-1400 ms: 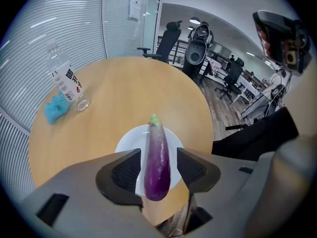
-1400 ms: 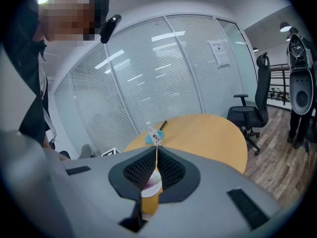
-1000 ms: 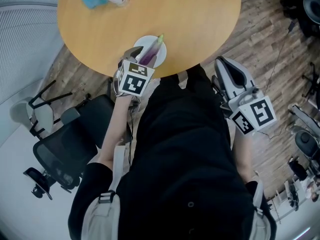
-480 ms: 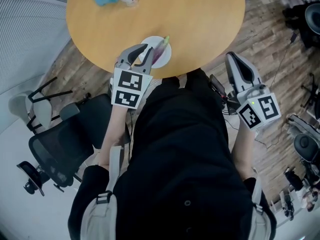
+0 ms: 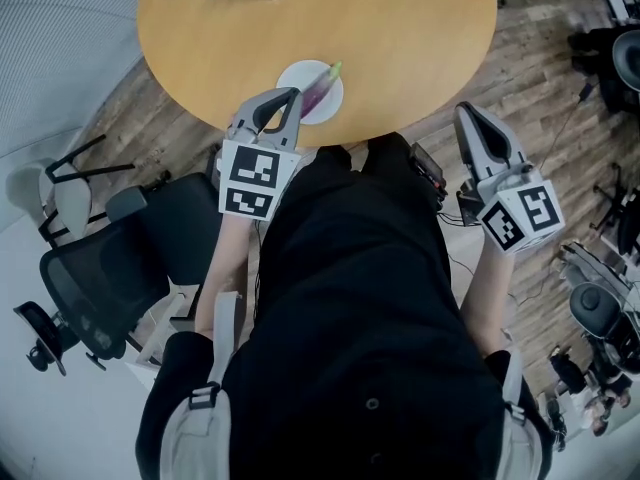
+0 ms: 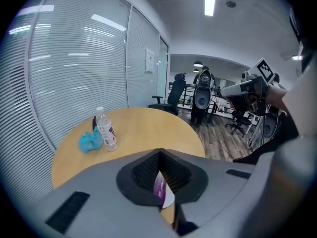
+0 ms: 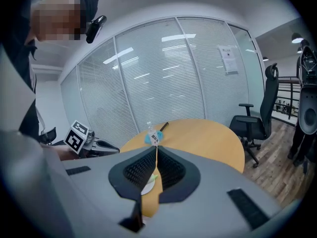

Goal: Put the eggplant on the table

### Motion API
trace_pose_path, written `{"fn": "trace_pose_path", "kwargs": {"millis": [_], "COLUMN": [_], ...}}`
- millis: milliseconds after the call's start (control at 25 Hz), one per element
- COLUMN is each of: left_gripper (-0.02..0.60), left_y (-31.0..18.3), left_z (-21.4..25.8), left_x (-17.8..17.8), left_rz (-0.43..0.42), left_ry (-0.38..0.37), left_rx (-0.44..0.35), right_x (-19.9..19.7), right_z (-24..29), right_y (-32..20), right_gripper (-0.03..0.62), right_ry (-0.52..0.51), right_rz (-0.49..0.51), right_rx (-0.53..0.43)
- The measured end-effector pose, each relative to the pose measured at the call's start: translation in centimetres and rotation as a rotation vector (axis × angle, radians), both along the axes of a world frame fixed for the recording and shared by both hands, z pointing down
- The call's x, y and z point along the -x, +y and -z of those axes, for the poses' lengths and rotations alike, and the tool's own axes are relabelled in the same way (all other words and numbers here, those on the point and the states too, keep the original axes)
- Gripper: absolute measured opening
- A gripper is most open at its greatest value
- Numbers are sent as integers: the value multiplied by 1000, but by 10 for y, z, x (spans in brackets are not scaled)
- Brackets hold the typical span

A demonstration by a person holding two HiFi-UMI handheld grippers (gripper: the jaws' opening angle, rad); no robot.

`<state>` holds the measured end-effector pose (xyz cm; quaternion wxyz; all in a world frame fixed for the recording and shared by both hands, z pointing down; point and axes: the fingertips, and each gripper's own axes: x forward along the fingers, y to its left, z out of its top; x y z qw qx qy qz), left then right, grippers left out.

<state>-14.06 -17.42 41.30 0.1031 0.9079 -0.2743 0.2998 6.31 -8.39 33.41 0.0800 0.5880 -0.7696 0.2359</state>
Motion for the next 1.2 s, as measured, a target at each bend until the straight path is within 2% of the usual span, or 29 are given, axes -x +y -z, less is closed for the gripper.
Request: {"fn": "trace_pose_path", "kwargs": {"millis": [200,320,480,640,800,1000,1200], "left_gripper": [12,12,12,11,11,11,11], "left_y": [12,16,30,65,101,136,174], "left_z": [12,32,68,100,119,121,117], "left_x": [0,-3,-13,-65,-124,-182,-225], "left_rz": [33,31,81,112,167,226,277], "left_ry": [82,150,266,386,486,549,553], "left_rx": [18,-29,-65,-83,-56,-17,-5], "right_x": [4,5,-2,-44,-88,-143,-192], "right_z": [-1,-1,3,12,21,4,-12], "right_y": [-3,-10,-23,-11,17,50,85], "right_gripper": [18,18,18,19,18,18,18], "right_ry": [17,44,54,52,37,38,27], "right_rz": [61,120,227,305,383,417,435], "right_rx": [6,3,-15,-43,-63,-35,-1]}}
